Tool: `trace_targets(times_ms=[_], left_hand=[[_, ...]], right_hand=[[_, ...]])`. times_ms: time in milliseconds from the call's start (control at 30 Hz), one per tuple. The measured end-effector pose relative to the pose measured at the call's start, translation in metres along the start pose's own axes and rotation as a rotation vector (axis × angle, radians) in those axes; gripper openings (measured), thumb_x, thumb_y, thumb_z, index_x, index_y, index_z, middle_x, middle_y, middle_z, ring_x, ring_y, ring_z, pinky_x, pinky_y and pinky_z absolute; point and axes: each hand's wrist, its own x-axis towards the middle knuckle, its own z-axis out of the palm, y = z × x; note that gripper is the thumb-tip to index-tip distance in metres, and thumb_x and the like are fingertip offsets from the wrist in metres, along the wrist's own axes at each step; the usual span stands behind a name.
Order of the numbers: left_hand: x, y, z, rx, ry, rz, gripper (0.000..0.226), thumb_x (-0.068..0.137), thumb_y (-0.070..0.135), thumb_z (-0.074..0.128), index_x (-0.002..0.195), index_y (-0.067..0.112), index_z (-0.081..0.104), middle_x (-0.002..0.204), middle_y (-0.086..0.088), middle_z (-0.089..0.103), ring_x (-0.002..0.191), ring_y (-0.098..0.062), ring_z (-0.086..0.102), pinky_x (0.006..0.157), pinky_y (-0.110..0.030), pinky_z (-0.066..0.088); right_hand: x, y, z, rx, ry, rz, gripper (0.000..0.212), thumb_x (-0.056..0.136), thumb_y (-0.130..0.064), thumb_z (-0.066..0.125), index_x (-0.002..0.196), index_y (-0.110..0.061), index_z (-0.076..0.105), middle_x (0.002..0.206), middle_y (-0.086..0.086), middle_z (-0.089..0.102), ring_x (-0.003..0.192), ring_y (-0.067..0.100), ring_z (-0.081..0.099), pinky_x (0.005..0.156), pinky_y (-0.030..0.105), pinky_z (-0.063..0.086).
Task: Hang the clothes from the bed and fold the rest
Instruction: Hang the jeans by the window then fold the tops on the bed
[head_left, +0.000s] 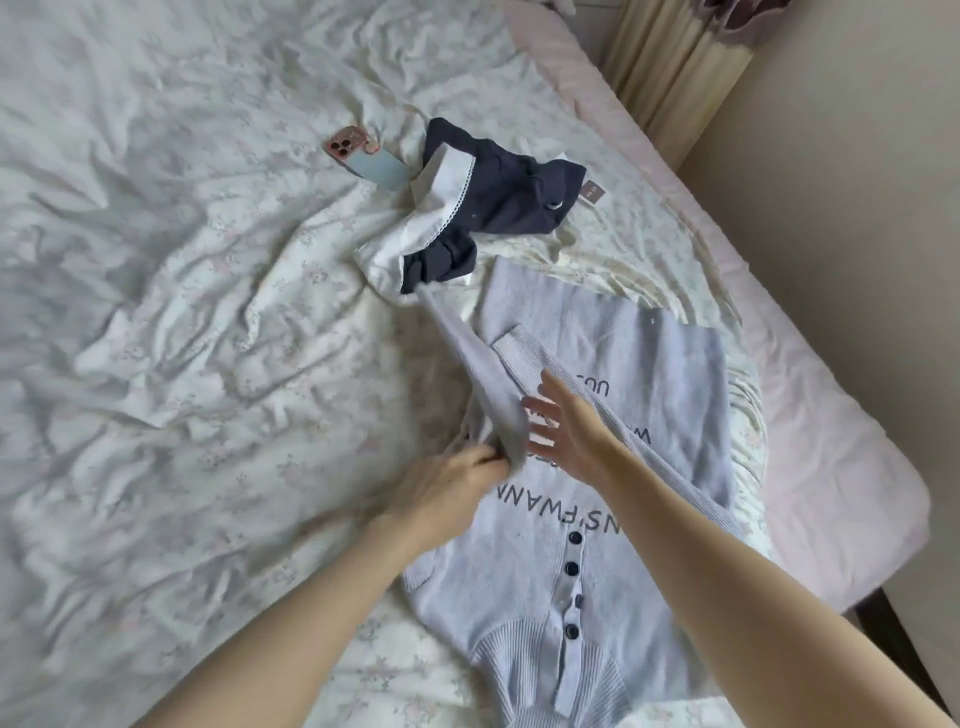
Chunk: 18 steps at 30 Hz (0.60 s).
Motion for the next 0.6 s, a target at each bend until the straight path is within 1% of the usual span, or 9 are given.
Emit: trace_targets(times_ms=[67, 167, 267, 333, 367, 433, 500, 533, 600], left_hand=[[-0.007, 0.01, 0.007, 0.141, -0.101, 0.09, 0.057, 0.082, -0.002, 0.044, 0.128, 0.032, 0.047, 0.124, 0.01, 0.049, 0.099, -0.025, 0.056, 0.052, -0.03, 0.032], [-0.016, 0.013, 0.008, 0.235, -0.136, 0.119, 0.061, 0.079, 0.0, 0.048, 0.129, 0.034, 0.044, 0.122, 0.006, 0.048, 0.099, -0.024, 0.056, 0.059, -0.025, 0.027], [-0.022, 0.009, 0.009, 0.314, -0.185, 0.086, 0.063, 0.077, -0.001, 0.047, 0.13, 0.032, 0.039, 0.114, -0.005, 0.044, 0.084, -0.025, 0.059, 0.05, -0.025, 0.021], [-0.024, 0.01, 0.009, 0.367, -0.198, 0.072, 0.057, 0.079, 0.001, 0.044, 0.128, 0.028, 0.04, 0.111, -0.007, 0.047, 0.091, -0.028, 0.059, 0.051, -0.029, 0.023], [-0.026, 0.01, 0.01, 0.382, -0.205, 0.073, 0.052, 0.081, 0.002, 0.044, 0.127, 0.026, 0.043, 0.111, -0.007, 0.049, 0.094, -0.027, 0.059, 0.053, -0.03, 0.027], [-0.03, 0.011, 0.011, 0.377, -0.188, 0.091, 0.041, 0.081, 0.007, 0.052, 0.118, 0.024, 0.054, 0.104, -0.002, 0.057, 0.088, -0.022, 0.061, 0.055, -0.03, 0.036], [-0.034, 0.013, 0.01, 0.4, -0.162, 0.138, 0.034, 0.061, 0.011, 0.074, 0.093, 0.024, 0.068, 0.079, 0.005, 0.063, 0.066, -0.013, 0.063, 0.044, -0.023, 0.044], [-0.035, 0.012, 0.009, 0.397, -0.143, 0.148, 0.038, 0.049, 0.011, 0.08, 0.083, 0.024, 0.07, 0.067, 0.007, 0.061, 0.056, -0.01, 0.06, 0.039, -0.02, 0.043], [-0.036, 0.011, 0.009, 0.363, -0.094, 0.108, 0.048, 0.037, 0.003, 0.083, 0.081, 0.019, 0.072, 0.058, 0.007, 0.058, 0.048, -0.009, 0.056, 0.033, -0.017, 0.038]], right_hand=[[0.002, 0.005, -0.006, -0.098, -0.01, 0.063, 0.076, 0.083, -0.051, 0.06, 0.142, -0.017, 0.026, 0.141, 0.006, 0.038, 0.114, 0.031, 0.051, 0.087, 0.041, 0.049], [0.006, 0.025, -0.008, -0.522, 0.078, -0.015, 0.096, 0.078, -0.052, 0.066, 0.149, -0.025, 0.007, 0.152, 0.01, 0.022, 0.129, 0.03, 0.039, 0.101, 0.046, 0.04], [0.021, 0.041, 0.002, -1.104, 0.128, -0.231, 0.095, 0.077, -0.06, 0.061, 0.149, -0.023, 0.012, 0.154, 0.008, 0.011, 0.14, 0.033, 0.015, 0.111, 0.054, 0.024], [0.028, 0.046, 0.016, -1.337, 0.062, -0.221, 0.099, 0.075, -0.068, 0.056, 0.148, -0.018, 0.012, 0.154, 0.004, 0.006, 0.14, 0.032, 0.009, 0.109, 0.055, 0.026], [0.031, 0.048, 0.021, -1.405, 0.038, -0.179, 0.1, 0.075, -0.069, 0.056, 0.147, -0.012, 0.014, 0.154, 0.003, 0.009, 0.139, 0.03, 0.011, 0.106, 0.054, 0.03], [0.037, 0.053, 0.028, -1.503, 0.067, -0.149, 0.084, 0.082, -0.053, 0.058, 0.142, -0.005, 0.025, 0.148, 0.008, 0.021, 0.134, 0.03, 0.022, 0.098, 0.048, 0.039], [0.039, 0.054, 0.027, -1.524, 0.197, -0.25, 0.045, 0.088, -0.023, 0.053, 0.128, -0.003, 0.043, 0.134, 0.013, 0.041, 0.122, 0.03, 0.038, 0.085, 0.04, 0.044], [0.039, 0.051, 0.026, -1.473, 0.275, -0.314, 0.031, 0.088, -0.011, 0.048, 0.118, -0.003, 0.051, 0.122, 0.014, 0.05, 0.11, 0.03, 0.047, 0.077, 0.038, 0.044], [0.04, 0.042, 0.017, -1.244, 0.402, -0.338, 0.025, 0.084, -0.002, 0.042, 0.101, -0.004, 0.059, 0.096, 0.013, 0.058, 0.084, 0.029, 0.053, 0.064, 0.033, 0.04]])
